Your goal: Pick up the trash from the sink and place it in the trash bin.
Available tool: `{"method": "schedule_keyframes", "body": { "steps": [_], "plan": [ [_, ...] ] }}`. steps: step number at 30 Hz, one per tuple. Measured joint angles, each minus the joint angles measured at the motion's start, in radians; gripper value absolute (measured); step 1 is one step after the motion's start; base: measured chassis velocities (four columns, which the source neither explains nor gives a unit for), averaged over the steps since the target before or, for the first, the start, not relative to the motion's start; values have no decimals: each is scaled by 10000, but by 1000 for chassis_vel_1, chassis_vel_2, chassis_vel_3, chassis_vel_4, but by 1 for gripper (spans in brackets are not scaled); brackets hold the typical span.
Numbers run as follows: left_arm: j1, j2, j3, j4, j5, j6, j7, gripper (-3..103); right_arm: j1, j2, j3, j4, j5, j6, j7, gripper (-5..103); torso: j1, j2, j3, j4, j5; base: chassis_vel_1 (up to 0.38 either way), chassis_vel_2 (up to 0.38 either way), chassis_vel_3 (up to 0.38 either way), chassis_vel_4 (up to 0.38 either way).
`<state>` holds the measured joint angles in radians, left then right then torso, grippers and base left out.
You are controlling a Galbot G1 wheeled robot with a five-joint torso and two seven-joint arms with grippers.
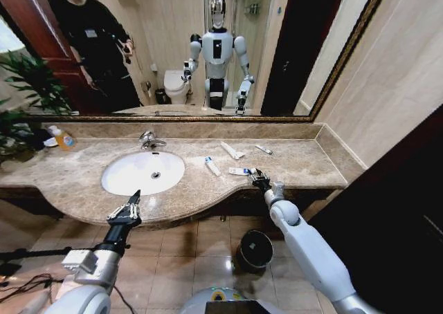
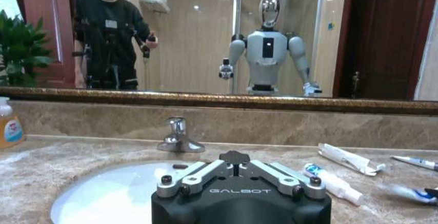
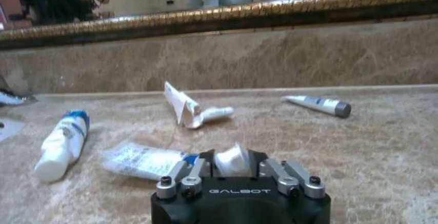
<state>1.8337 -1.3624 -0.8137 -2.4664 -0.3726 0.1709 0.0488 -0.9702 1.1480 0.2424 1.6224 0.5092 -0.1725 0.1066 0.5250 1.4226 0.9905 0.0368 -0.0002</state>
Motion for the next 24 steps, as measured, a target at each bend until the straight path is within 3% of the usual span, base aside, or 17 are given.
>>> {"method": "schedule_keyframes", "body": {
  "steps": [5, 24],
  "plan": [
    [0, 0, 0, 0, 0, 0, 0, 0, -90, -29, 40, 75, 2, 54, -26, 21, 0, 0, 0, 0, 1, 0, 0, 0, 0],
    [0, 0, 0, 0, 0, 0, -1, 0, -472, -178, 296, 1119, 4, 43, -14, 21, 0, 0, 1, 0, 2, 0, 0, 0, 0]
  ]
}}
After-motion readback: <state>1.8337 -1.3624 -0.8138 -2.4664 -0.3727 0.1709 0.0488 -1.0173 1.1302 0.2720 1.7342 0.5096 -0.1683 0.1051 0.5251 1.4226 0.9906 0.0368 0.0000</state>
